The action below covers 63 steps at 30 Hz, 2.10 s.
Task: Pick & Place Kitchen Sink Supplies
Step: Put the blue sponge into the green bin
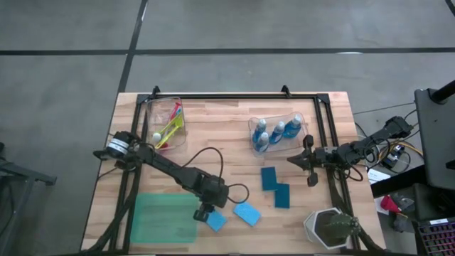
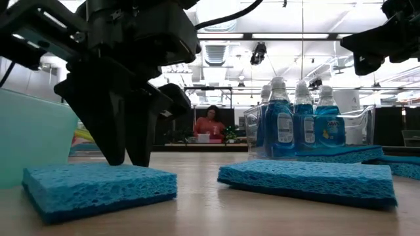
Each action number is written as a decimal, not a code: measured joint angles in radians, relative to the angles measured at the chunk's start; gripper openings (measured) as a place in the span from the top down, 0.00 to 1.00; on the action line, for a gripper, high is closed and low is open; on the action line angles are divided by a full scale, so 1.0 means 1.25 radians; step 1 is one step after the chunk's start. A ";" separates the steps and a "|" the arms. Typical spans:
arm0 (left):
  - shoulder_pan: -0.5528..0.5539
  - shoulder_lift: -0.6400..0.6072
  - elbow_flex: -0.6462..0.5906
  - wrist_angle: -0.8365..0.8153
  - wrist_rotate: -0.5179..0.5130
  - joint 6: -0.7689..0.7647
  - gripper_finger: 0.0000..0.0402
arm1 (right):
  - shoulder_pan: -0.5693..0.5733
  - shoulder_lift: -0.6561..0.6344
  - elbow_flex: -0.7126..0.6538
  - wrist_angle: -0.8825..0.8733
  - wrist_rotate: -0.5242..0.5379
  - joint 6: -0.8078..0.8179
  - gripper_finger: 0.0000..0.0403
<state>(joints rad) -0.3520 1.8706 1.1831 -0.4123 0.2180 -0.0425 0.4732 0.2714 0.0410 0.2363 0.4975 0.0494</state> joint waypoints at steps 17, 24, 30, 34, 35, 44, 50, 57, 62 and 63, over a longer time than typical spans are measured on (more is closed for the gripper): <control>0.057 -0.009 0.103 -0.131 -0.066 -0.011 0.78 | 0.000 0.000 0.000 0.000 0.000 0.000 0.98; 0.057 -0.010 0.137 -0.173 -0.065 0.044 0.78 | 0.000 0.000 0.000 0.000 0.000 0.001 0.98; 0.057 -0.010 0.116 -0.181 -0.065 0.054 0.78 | 0.000 0.000 0.000 0.000 0.000 0.000 0.98; 0.057 -0.007 0.098 -0.180 -0.065 0.056 0.76 | 0.000 0.000 0.000 0.000 0.000 0.000 0.98; 0.057 -0.005 0.096 -0.180 -0.065 0.056 0.75 | 0.000 0.000 0.000 0.000 0.000 0.001 0.98; 0.053 0.031 0.095 -0.144 -0.062 0.056 0.57 | 0.000 0.000 0.000 0.000 0.000 0.001 0.98; 0.054 0.064 0.096 -0.142 -0.055 0.057 0.56 | 0.000 0.000 0.000 0.000 0.000 0.000 0.98; 0.054 0.071 0.097 -0.140 -0.068 0.080 0.69 | 0.000 0.000 0.000 0.000 0.000 0.001 0.98; 0.053 0.070 0.097 -0.137 -0.072 0.103 0.92 | 0.000 0.000 0.000 0.000 0.000 0.001 0.98; 0.053 0.070 0.097 -0.136 -0.074 0.105 0.96 | 0.000 0.000 0.000 0.000 0.000 0.000 0.98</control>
<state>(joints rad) -0.2852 1.9587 1.3045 -0.5826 0.1259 0.0888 0.4732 0.2718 0.0410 0.2363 0.4973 0.0494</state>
